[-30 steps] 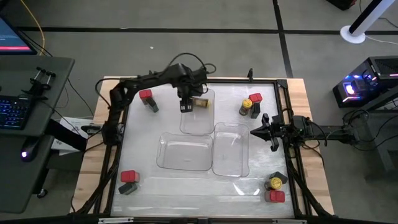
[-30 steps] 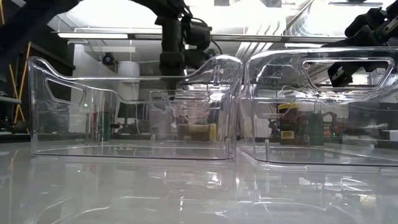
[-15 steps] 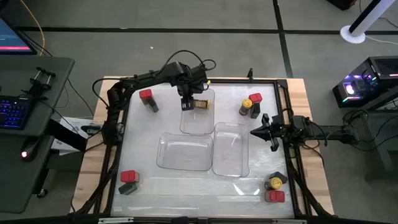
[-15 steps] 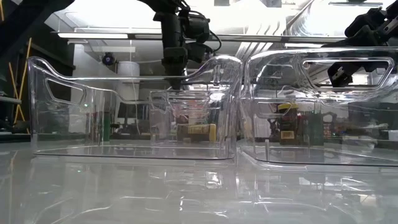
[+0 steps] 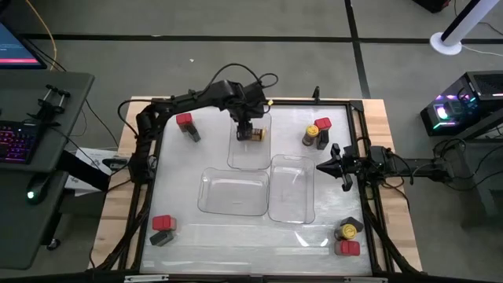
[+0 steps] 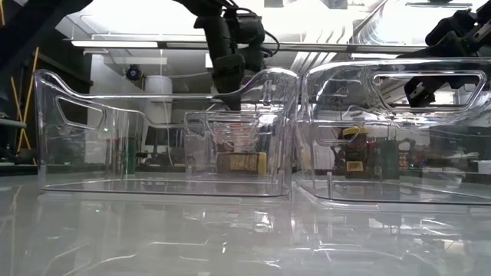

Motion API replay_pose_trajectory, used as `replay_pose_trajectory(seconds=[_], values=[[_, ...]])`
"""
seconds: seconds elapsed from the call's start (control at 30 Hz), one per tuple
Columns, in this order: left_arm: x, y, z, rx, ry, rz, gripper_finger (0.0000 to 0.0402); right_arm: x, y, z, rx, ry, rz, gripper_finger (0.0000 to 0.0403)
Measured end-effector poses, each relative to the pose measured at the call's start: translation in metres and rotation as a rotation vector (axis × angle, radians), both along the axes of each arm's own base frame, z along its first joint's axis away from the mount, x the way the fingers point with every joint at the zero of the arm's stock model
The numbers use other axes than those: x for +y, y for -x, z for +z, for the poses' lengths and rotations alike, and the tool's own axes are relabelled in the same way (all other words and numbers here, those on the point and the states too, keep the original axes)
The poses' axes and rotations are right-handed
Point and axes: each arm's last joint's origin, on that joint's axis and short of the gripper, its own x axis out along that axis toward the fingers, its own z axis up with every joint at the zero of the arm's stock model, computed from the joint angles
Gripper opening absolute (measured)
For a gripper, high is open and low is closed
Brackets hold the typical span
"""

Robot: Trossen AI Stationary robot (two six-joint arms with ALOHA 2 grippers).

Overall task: Sort spices by type
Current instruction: Put the top left yellow seasoning bottle into the top transparent bin

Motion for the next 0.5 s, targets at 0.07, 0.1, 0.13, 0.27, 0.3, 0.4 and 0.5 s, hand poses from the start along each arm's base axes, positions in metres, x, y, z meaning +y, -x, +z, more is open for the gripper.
replay_pose_trajectory(seconds=[0.07,0.1,0.13,0.27,0.3,0.4,0.5], values=[[-0.001,-0.003,-0.006,0.015,0.004,-0.003,0.0213,0.000,0.000,0.000,0.000,0.000,0.000,0.0001],[-0.002,-0.005,-0.009,0.020,0.006,-0.003,0.0224,0.000,0.000,0.000,0.000,0.000,0.000,0.0001],[-0.002,-0.006,-0.013,0.029,0.009,0.000,0.0235,0.000,0.000,0.000,0.000,0.000,0.000,0.0001],[0.001,-0.015,-0.037,0.087,0.015,-0.008,0.0276,0.000,0.000,0.000,0.000,0.000,0.000,0.0001],[0.002,-0.017,-0.043,0.101,0.006,-0.006,0.0284,0.000,0.000,0.000,0.000,0.000,0.000,0.0001],[0.006,-0.025,-0.055,0.103,-0.037,-0.018,0.0300,0.000,0.000,0.000,0.000,0.000,0.000,0.0001],[0.010,-0.032,-0.062,0.083,-0.100,-0.026,0.0305,0.000,0.000,0.000,0.000,0.000,0.000,0.0001]])
